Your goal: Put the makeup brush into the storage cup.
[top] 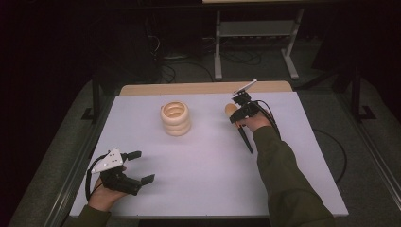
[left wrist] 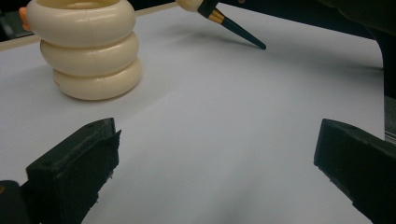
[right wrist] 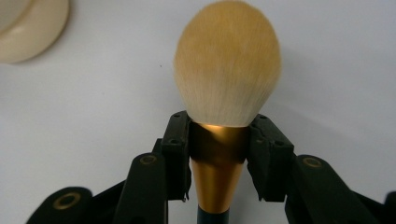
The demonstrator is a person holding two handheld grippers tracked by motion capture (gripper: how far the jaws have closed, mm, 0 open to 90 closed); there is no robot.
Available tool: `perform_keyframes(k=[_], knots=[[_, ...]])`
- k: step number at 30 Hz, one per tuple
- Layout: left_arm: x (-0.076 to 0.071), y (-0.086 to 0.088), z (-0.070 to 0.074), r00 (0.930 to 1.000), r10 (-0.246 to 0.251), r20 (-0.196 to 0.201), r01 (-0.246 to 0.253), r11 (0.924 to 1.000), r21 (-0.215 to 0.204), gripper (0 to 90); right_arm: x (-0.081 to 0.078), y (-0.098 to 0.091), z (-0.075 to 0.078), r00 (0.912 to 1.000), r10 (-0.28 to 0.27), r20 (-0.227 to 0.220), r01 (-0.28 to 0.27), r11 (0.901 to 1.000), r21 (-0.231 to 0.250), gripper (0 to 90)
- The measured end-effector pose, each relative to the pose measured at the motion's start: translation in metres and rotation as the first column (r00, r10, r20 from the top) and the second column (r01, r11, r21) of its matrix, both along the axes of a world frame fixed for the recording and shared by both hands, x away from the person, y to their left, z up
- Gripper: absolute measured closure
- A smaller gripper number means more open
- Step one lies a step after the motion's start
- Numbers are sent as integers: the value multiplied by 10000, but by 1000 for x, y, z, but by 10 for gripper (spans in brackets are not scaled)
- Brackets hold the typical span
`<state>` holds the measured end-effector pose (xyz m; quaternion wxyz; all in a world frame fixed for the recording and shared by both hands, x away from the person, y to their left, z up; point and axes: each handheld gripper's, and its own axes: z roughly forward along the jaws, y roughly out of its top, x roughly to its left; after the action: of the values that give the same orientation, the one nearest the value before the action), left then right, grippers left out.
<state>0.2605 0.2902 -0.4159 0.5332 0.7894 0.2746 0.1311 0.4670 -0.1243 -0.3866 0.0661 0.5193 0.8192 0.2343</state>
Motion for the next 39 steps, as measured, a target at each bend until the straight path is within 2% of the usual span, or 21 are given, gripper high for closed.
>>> perform_keyframes(k=[10,17,21,28,31,34,35,37,38,39], knots=[[0,-1,0,10000,36,-41,-36,10000,-29,0,-15,-6,19,9947,190,1009,-259,9974,674,610],[-1,-1,0,10000,50,-35,-50,10000,-35,0,-27,-9,27,9822,407,1836,-627,9913,1159,612],[0,-1,-1,10000,30,-46,-30,10000,-18,0,-33,-11,30,9794,407,1976,-714,9860,1510,613],[0,-1,-1,10000,41,-51,-41,10000,-28,0,-43,-13,41,9668,522,2501,-996,9785,1807,613],[0,-1,-1,10000,34,-44,-34,10000,-28,0,-48,-16,45,9549,476,2929,-1100,9735,2005,613],[0,-1,-1,10000,31,-43,-32,10000,-14,0,-53,-18,48,9510,391,3067,-1120,9681,2239,613],[0,-1,-1,10000,32,-40,-32,10000,-18,0,-55,-20,49,9462,392,3212,-1199,9644,2356,613],[0,-1,-1,10000,34,-28,-34,10000,-22,0,-57,-20,49,9451,374,3246,-1209,9630,2410,613],[0,-1,-1,10000,39,-31,-39,10000,-36,0,-59,-22,48,9389,385,3419,-1294,9603,2472,613],[0,-2,-1,10000,41,-27,-41,10000,-34,0,-61,-22,48,9375,328,3463,-1291,9572,2589,613]])
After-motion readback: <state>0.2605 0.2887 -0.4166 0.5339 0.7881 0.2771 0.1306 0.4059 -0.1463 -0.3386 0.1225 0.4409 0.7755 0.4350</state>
